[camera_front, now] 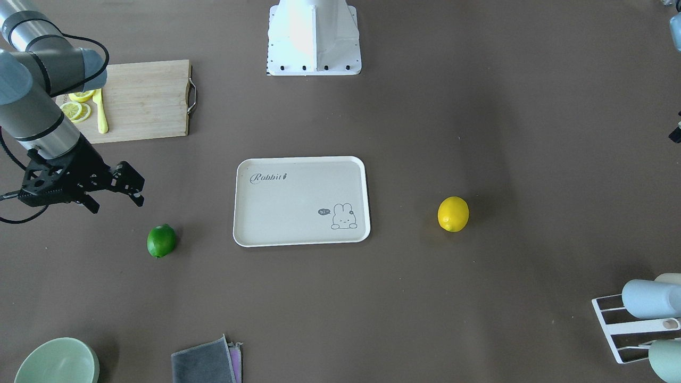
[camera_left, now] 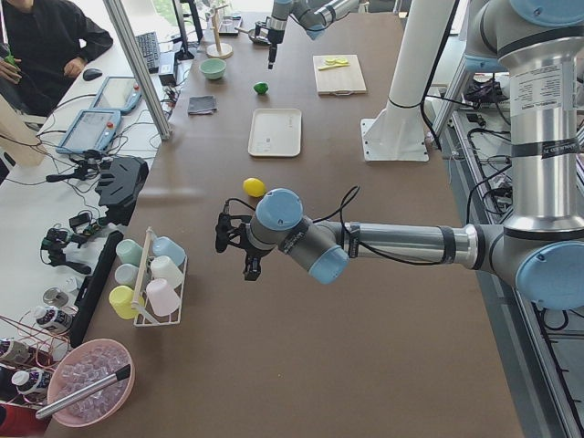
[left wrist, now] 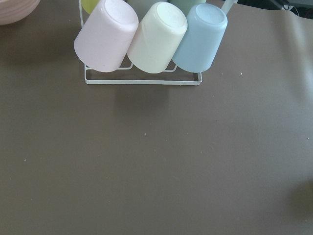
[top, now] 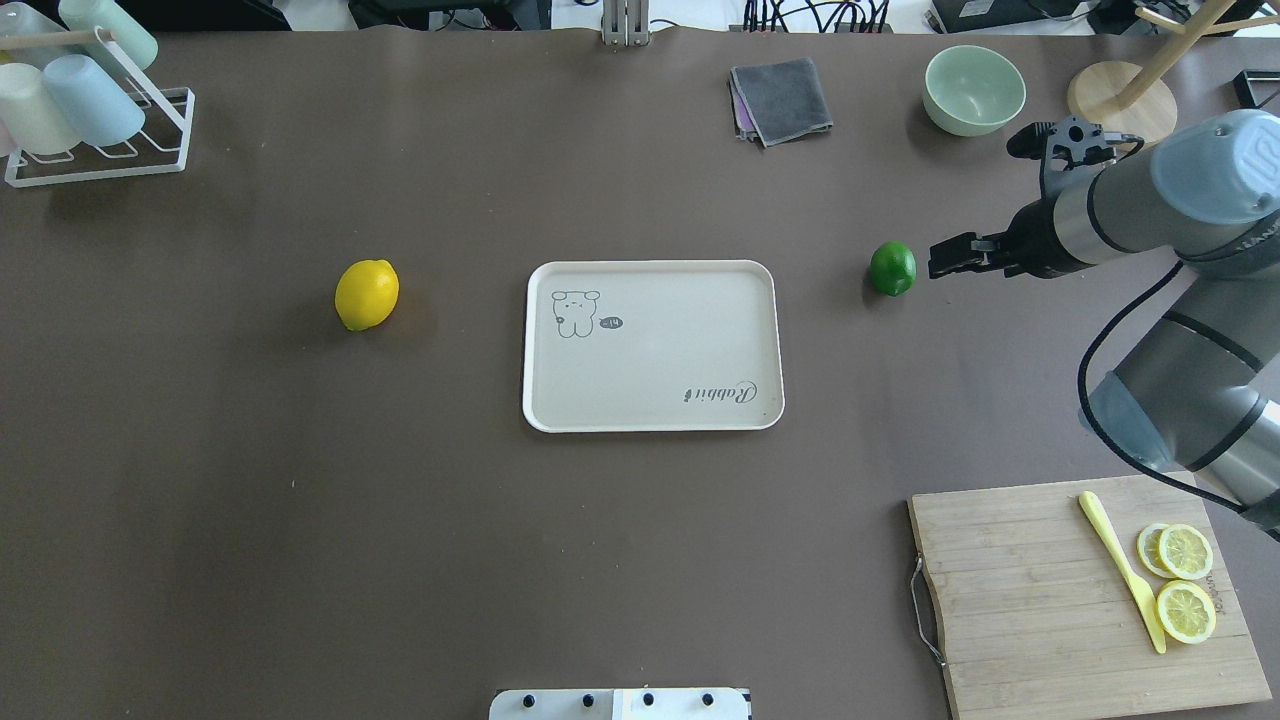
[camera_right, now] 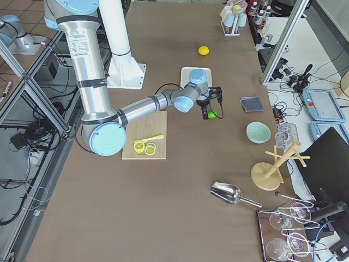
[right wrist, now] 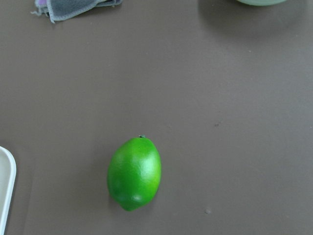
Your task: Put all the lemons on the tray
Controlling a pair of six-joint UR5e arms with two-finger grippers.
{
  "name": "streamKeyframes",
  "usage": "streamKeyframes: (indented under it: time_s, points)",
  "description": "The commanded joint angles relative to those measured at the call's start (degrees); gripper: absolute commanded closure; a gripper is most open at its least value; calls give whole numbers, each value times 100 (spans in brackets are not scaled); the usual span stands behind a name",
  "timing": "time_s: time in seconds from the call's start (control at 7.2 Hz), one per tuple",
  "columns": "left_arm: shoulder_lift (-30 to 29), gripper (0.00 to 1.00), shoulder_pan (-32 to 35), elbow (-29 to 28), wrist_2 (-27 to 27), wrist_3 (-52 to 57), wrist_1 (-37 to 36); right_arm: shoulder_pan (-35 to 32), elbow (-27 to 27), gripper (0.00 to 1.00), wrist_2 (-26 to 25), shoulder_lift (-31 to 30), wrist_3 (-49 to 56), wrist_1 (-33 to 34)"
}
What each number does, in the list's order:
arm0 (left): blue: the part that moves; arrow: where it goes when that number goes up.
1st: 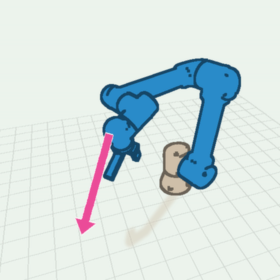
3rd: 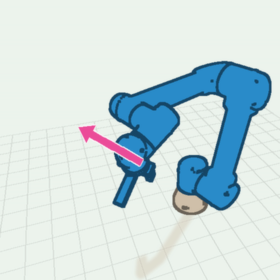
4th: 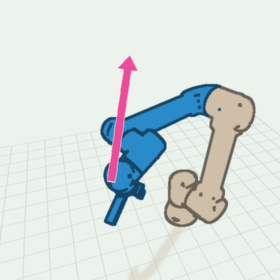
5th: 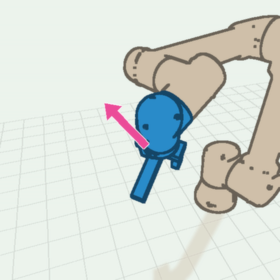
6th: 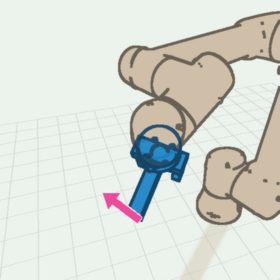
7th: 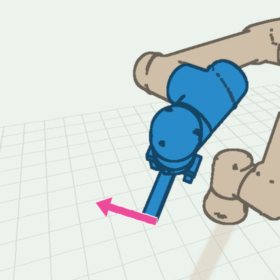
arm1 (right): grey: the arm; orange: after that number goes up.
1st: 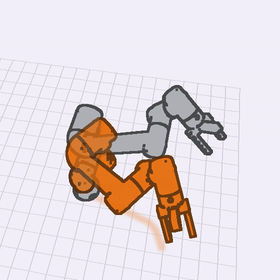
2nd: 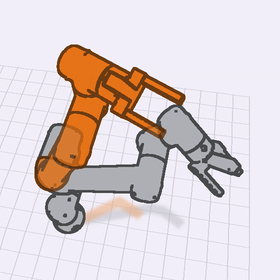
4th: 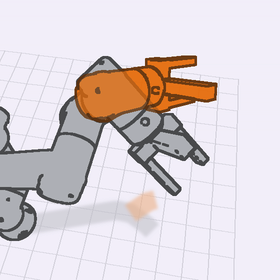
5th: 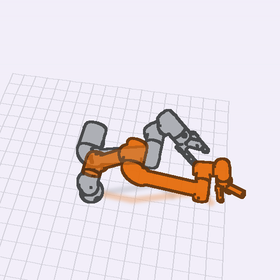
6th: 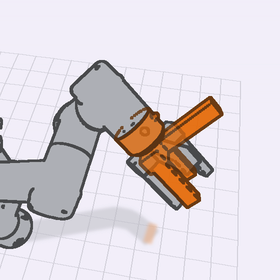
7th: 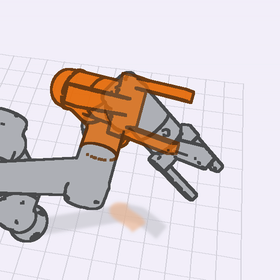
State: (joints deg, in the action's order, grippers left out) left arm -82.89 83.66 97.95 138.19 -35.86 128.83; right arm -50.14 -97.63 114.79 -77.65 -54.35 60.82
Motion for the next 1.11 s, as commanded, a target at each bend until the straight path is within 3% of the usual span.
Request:
streamKeyframes:
  time_s: [0.0, 0.42, 0.97]
  points:
    - [-217, 2, -95, -126, -81, 0, -24, 189, 392, 0, -194, 363, -119, -9]
    - [-543, 2, -770, -258, -537, -815, 220, 207, 621, 0, -326, 601, -268, -9]
    - [-588, 2, -904, -258, -582, -844, 222, 417, 912, 0, -651, 716, -374, -35]
